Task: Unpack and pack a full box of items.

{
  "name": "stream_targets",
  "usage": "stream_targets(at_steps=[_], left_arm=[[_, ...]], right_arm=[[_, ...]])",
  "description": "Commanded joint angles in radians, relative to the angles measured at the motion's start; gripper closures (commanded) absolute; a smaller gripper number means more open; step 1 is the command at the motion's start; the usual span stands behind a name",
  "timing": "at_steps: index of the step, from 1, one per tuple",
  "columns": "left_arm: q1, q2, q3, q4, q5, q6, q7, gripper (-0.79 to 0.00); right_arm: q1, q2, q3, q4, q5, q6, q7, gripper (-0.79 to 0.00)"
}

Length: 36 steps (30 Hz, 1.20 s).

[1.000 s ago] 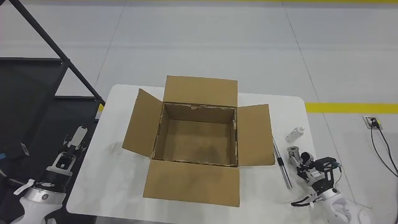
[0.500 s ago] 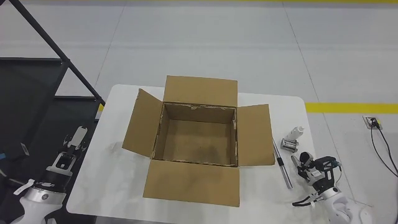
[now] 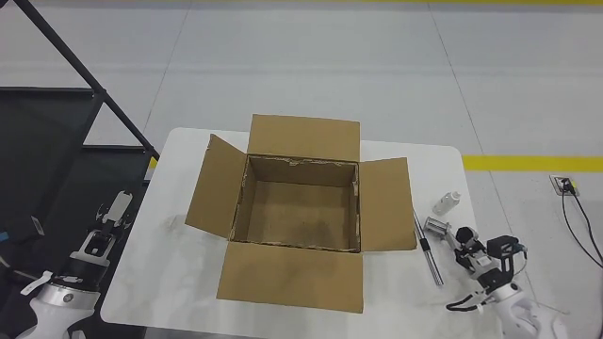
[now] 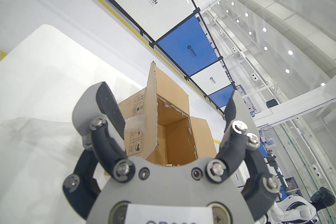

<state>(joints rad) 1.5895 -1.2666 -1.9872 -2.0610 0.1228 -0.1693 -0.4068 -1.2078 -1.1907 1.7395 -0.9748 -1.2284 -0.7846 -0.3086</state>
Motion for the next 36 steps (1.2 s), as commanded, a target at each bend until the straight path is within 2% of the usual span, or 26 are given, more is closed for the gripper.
stream_targets(at_steps=[1, 5, 8, 11, 12, 13, 14, 17, 26, 29, 32, 36], left_arm=[[0.002, 0.0, 0.004, -0.002, -0.002, 0.001, 0.006, -0.785], [0.005, 0.002, 0.005, -0.003, 0.004, 0.002, 0.016, -0.785], [0.007, 0.003, 0.005, -0.004, 0.003, 0.004, 0.025, -0.785], [0.009, 0.005, 0.003, -0.006, 0.0, 0.003, 0.031, -0.785], [0.01, 0.005, 0.002, -0.006, -0.001, 0.003, 0.033, -0.785], [0.01, 0.005, 0.002, -0.006, -0.002, 0.002, 0.035, -0.785], [0.011, 0.006, 0.001, -0.006, -0.004, 0.003, 0.037, -0.785], [0.013, 0.007, 0.001, -0.009, -0.003, 0.003, 0.045, -0.785], [0.019, 0.007, -0.004, -0.011, 0.001, 0.006, 0.058, -0.785], [0.02, 0.007, -0.003, -0.01, 0.007, 0.008, 0.06, -0.785], [0.021, 0.009, 0.011, -0.006, 0.031, -0.004, 0.054, -0.785], [0.006, 0.014, 0.042, 0.02, 0.074, -0.025, 0.029, -0.785]], right_arm=[[-0.013, 0.006, 0.017, -0.021, 0.05, -0.066, 0.015, -0.502], [-0.045, 0.016, 0.042, -0.078, 0.116, -0.126, 0.067, -0.486], [-0.069, 0.021, 0.047, -0.119, 0.165, -0.172, 0.104, -0.557], [-0.09, 0.026, 0.054, -0.139, 0.253, -0.225, 0.147, -0.582], [-0.095, 0.025, 0.056, -0.144, 0.303, -0.211, 0.166, -0.637], [-0.1, 0.025, 0.05, -0.16, 0.359, -0.215, 0.195, -0.739], [-0.107, 0.025, 0.043, -0.175, 0.424, -0.227, 0.235, -0.785], [-0.124, 0.031, 0.035, -0.218, 0.614, -0.183, 0.374, -0.785], [-0.124, 0.031, 0.035, -0.218, 0.614, -0.183, 0.374, -0.785], [-0.124, 0.03, 0.01, -0.224, 0.655, -0.198, 0.395, -0.785], [-0.072, 0.032, -0.032, -0.214, 0.789, -0.187, 0.488, -0.785], [0.008, 0.043, -0.088, -0.237, 0.978, -0.105, 0.713, -0.785]])
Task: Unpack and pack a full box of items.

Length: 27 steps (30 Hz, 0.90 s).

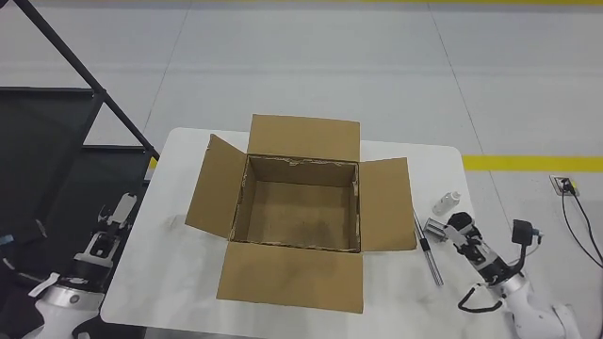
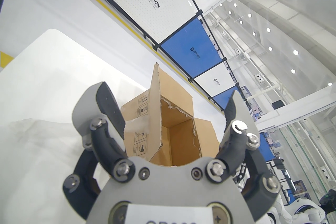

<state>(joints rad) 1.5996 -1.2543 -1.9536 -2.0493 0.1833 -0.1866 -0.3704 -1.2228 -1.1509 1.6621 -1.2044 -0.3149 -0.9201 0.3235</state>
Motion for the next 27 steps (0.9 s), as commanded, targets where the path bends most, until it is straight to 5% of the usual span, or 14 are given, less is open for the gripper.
stream_targets(at_steps=[1, 6, 11, 12, 14, 16, 23, 27], left_arm=[[-0.006, 0.002, 0.013, 0.016, 0.023, -0.013, -0.012, -0.785], [0.001, 0.005, 0.025, 0.036, 0.042, -0.04, -0.009, -0.785], [0.014, 0.006, 0.019, 0.037, 0.013, -0.053, 0.005, -0.785], [0.017, 0.006, 0.017, 0.037, 0.008, -0.055, 0.005, -0.785], [0.021, 0.007, 0.014, 0.034, 0.0, -0.061, 0.006, -0.785], [0.024, 0.008, 0.012, 0.033, -0.013, -0.068, 0.003, -0.785], [0.034, 0.011, 0.003, 0.028, -0.036, -0.078, -0.002, -0.785], [0.04, 0.012, 0.0, 0.031, -0.043, -0.083, -0.001, -0.785]], right_arm=[[0.039, 0.007, -0.02, -0.014, 0.108, 0.053, 0.144, -0.785], [0.111, 0.028, -0.047, -0.043, 0.314, 0.166, 0.435, -0.785], [0.153, 0.039, -0.069, -0.062, 0.377, 0.264, 0.56, -0.763], [0.157, 0.041, -0.075, -0.067, 0.362, 0.282, 0.57, -0.591], [0.164, 0.042, -0.09, -0.081, 0.339, 0.32, 0.578, -0.526], [0.167, 0.044, -0.103, -0.092, 0.312, 0.356, 0.578, -0.379], [0.159, 0.048, -0.129, -0.122, 0.289, 0.409, 0.56, -0.259], [0.149, 0.05, -0.137, -0.13, 0.299, 0.409, 0.556, -0.083]])
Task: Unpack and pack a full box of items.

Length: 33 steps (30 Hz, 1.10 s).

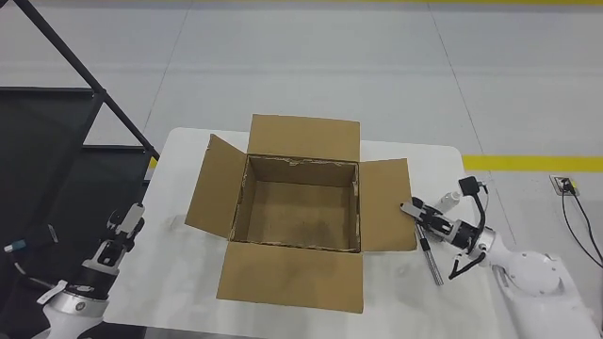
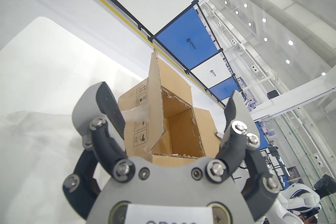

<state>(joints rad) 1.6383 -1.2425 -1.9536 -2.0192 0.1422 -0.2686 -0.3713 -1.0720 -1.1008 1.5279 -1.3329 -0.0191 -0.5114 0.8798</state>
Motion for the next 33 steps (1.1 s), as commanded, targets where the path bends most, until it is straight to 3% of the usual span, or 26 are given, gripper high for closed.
stream_targets(at_steps=[1, 28, 29, 30, 32, 33], left_arm=[[0.003, 0.001, -0.001, 0.001, -0.004, -0.002, 0.001, -0.785], [0.036, 0.01, -0.037, 0.031, -0.055, -0.026, 0.003, -0.785], [0.036, 0.011, -0.037, 0.031, -0.055, -0.027, 0.002, -0.785], [0.036, 0.011, -0.037, 0.032, -0.056, -0.027, 0.002, -0.785], [0.037, 0.012, -0.037, 0.033, -0.056, -0.029, 0.001, -0.785], [0.037, 0.012, -0.037, 0.033, -0.056, -0.029, 0.0, -0.785]], right_arm=[[-0.004, 0.001, -0.005, -0.002, 0.012, -0.001, -0.001, -0.022], [-0.009, -0.003, -0.098, -0.011, 0.107, 0.029, -0.083, 0.0], [-0.01, -0.003, -0.099, -0.013, 0.107, 0.027, -0.085, -0.04], [-0.012, -0.002, -0.1, -0.014, 0.106, 0.026, -0.088, -0.175], [-0.016, -0.002, -0.101, -0.019, 0.105, 0.023, -0.093, -0.332], [-0.02, -0.001, -0.1, -0.021, 0.105, 0.021, -0.095, -0.48]])
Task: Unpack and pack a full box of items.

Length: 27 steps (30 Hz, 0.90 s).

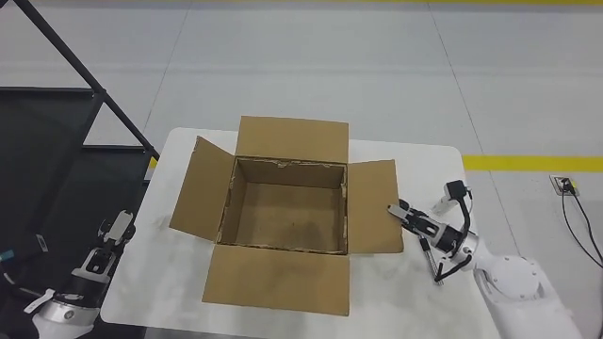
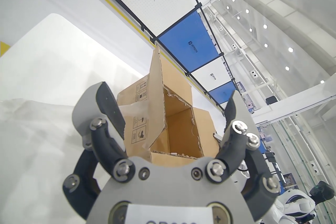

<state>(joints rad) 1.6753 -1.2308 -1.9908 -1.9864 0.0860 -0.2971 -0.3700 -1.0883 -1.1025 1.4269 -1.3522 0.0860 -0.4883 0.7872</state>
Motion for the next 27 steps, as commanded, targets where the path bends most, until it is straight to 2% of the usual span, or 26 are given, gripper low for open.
stream_targets(at_steps=[1, 4, 9, 13, 17, 20, 27], left_arm=[[0.001, 0.001, 0.0, 0.001, 0.0, -0.001, -0.002, -0.785], [0.001, 0.002, 0.002, 0.001, 0.0, -0.003, -0.006, -0.785], [-0.005, 0.004, 0.014, 0.002, 0.013, 0.003, -0.014, -0.785], [-0.01, 0.005, 0.026, -0.005, 0.022, 0.01, -0.013, -0.785], [-0.012, 0.006, 0.04, -0.017, 0.036, 0.019, -0.011, -0.785], [-0.013, 0.007, 0.048, -0.024, 0.046, 0.025, -0.002, -0.785], [0.002, 0.007, 0.057, -0.045, 0.06, 0.005, 0.01, -0.785]], right_arm=[[-0.007, 0.001, 0.003, -0.005, 0.0, -0.006, -0.005, -0.773], [-0.029, 0.007, 0.026, -0.026, -0.024, -0.061, -0.018, -0.785], [-0.153, 0.03, 0.151, -0.093, -0.082, -0.311, -0.064, -0.785], [-0.269, 0.044, 0.273, -0.13, -0.152, -0.434, -0.135, -0.785], [-0.356, 0.045, 0.381, -0.152, -0.359, -0.444, -0.274, -0.785], [-0.417, 0.037, 0.412, -0.148, -0.534, -0.436, -0.405, -0.785], [-0.422, 0.035, 0.416, -0.142, -0.543, -0.426, -0.426, -0.785]])
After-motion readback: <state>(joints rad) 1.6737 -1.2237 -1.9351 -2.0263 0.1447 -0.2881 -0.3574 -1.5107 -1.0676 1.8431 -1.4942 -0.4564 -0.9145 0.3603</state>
